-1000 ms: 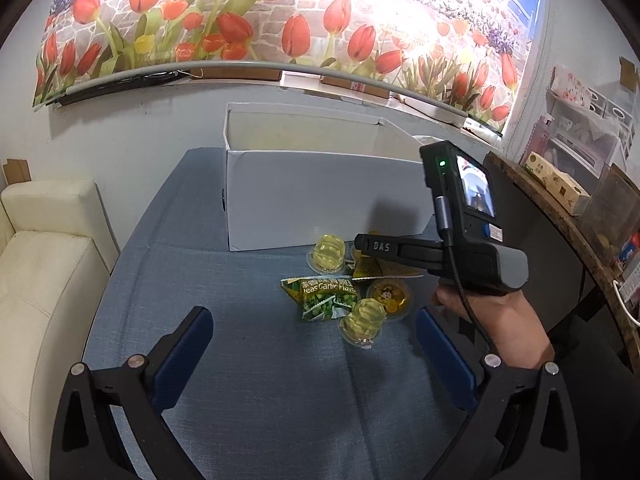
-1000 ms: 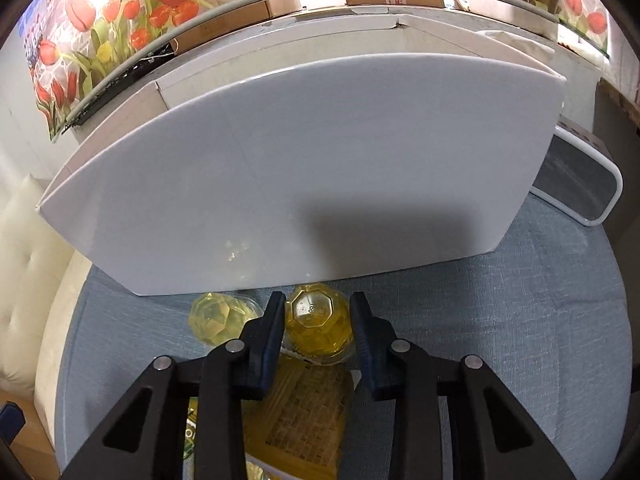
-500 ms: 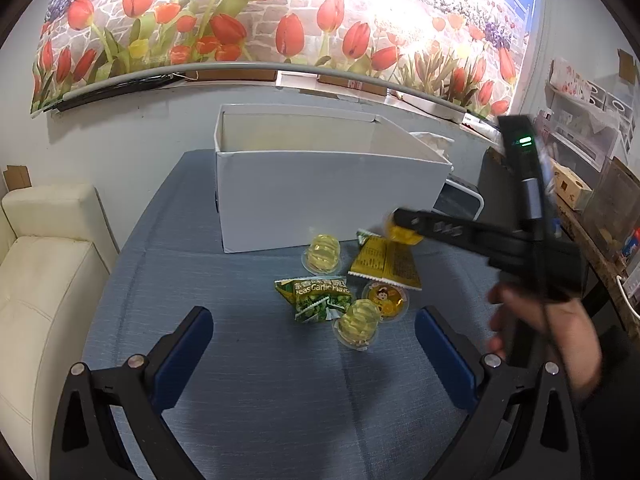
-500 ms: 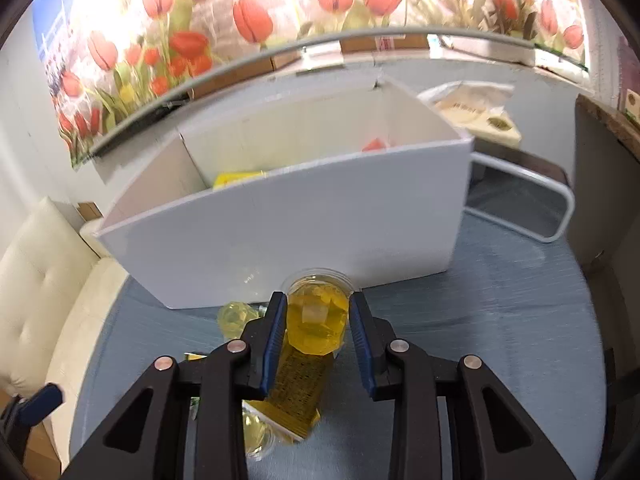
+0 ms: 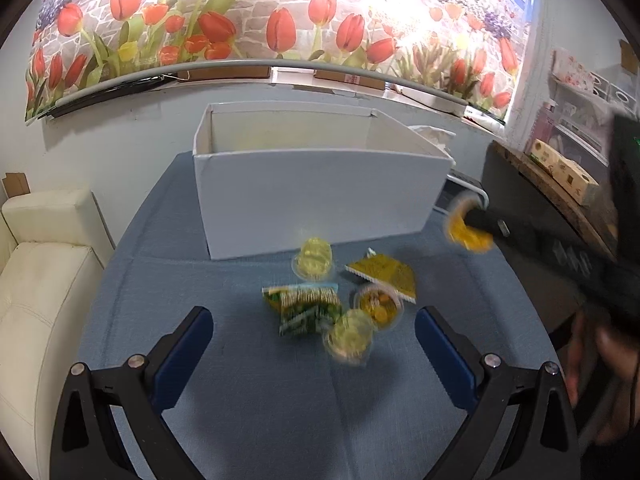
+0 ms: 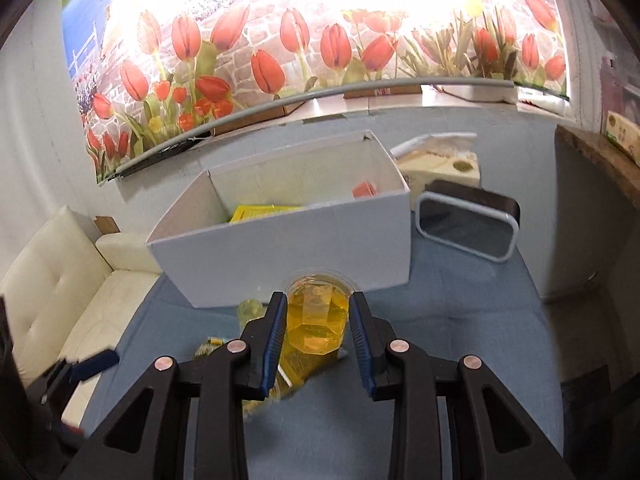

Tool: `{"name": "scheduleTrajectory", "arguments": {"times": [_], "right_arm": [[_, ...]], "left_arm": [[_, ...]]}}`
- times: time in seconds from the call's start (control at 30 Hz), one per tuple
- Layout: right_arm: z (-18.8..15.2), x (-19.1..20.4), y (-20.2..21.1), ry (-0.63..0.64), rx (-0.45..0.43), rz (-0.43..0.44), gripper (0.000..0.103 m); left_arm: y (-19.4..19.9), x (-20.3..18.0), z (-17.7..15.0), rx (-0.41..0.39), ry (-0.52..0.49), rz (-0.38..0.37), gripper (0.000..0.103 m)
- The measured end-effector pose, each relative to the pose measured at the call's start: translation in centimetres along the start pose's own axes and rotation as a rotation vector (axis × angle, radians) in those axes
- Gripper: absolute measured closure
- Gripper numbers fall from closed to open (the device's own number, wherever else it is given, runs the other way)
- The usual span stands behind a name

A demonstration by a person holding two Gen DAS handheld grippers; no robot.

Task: Organize snacks
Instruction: 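Grasp a clear jelly cup with the left gripper while the right gripper holds its cup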

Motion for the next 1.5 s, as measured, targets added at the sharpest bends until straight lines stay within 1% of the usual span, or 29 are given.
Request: {"name": "scheduleTrajectory", "arguments": {"times": [0.07,0.13,0.2,0.27,0.33,0.37,0.47,0.57,0.6,0.63,0.67,0.7,0.8,0.83,0.87,0.97,1.03,1.13,1.27,1.43,1.5], "right_arm": [[-0.9,-0.3,0.1,-0.006,0.012,0.002,0.068],[-1.7,-0.7,0.6,-0.016,0.015,0.003,0.068],[-2.4,-1.0,1.1,-0.02,0.019,0.0,0.068],[-2.9,-1.4,1.7,-0.027,0.022,0.001,0.069],[-3.6,-1.9,2.4,-0.035,0.021,-0.004,0.069],[-3.8,-2.1,2.6,-0.039,0.022,-0.003,0.069],[-4.4,-3.1,3.4,-0.062,0.019,-0.007,0.069],[-4.9,-3.7,3.7,-0.08,0.019,-0.01,0.069],[-4.9,-3.8,3.8,-0.085,0.019,-0.009,0.069],[-4.9,-3.9,3.8,-0.087,0.019,-0.008,0.069],[-4.9,-3.9,3.8,-0.087,0.016,-0.006,0.069],[-4.9,-3.9,3.8,-0.088,0.014,-0.005,0.069],[-4.9,-3.7,3.7,-0.087,0.015,-0.001,0.069],[-4.9,-3.7,3.7,-0.088,0.015,0.001,0.069],[-4.9,-3.7,3.7,-0.088,0.016,0.003,0.069],[-5.0,-3.5,3.6,-0.088,0.019,0.008,0.07],[-5.0,-3.3,3.6,-0.085,0.018,0.012,0.07],[-5.1,-3.2,3.5,-0.083,0.018,0.018,0.07],[-5.1,-2.8,3.3,-0.08,0.02,0.025,0.07],[-5.0,-2.1,3.5,-0.066,0.011,0.033,0.07],[-4.9,-1.8,3.7,-0.058,0.005,0.038,0.07]], "left_arm": [[-1.2,0.1,0.9,0.012,0.02,0.01,0.0],[-2.9,0.2,2.0,0.025,0.034,0.044,0.0],[-4.8,0.1,3.2,0.025,0.021,0.093,0.0],[-6.5,-0.1,3.8,0.043,0.013,0.1,0.0],[-8.5,-0.4,4.1,0.074,0.018,0.086,0.0],[-9.5,-0.6,4.3,0.087,0.014,0.091,0.0],[-11.2,-1.2,4.4,0.101,-0.021,0.118,0.0],[-12.0,-1.5,4.3,0.109,-0.029,0.122,0.001],[-12.3,-1.5,4.0,0.117,-0.025,0.118,0.009],[-12.6,-1.6,3.8,0.128,-0.035,0.127,0.023],[-12.9,-1.5,3.7,0.137,-0.042,0.135,0.029],[-13.4,-1.4,3.5,0.151,-0.041,0.142,0.038],[-14.6,-0.6,2.8,0.199,-0.011,0.13,0.048],[-14.6,-0.6,2.7,0.188,-0.019,0.133,0.054],[-14.5,-0.7,2.7,0.184,-0.034,0.137,0.057],[-14.1,-0.7,2.7,0.184,-0.028,0.118,0.057],[-13.8,-0.6,2.9,0.177,-0.027,0.12,0.057],[-12.9,-0.5,2.9,0.162,-0.05,0.113,0.057],[-11.0,-0.7,2.9,0.134,-0.059,0.096,0.057],[-7.9,-1.9,2.4,0.083,-0.103,0.069,0.057],[-6.3,-2.6,2.2,0.059,-0.113,0.043,0.057]]}}
Point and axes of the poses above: each gripper's, at about its wrist camera, not at the fingertips, and y roughly against the way its jaws point, x to its left, z to its top, the point moved 6 cm from there along -y, roughly the way its jaws point, and after that the axes turned 3 degrees about x, right-handed, at the moved point
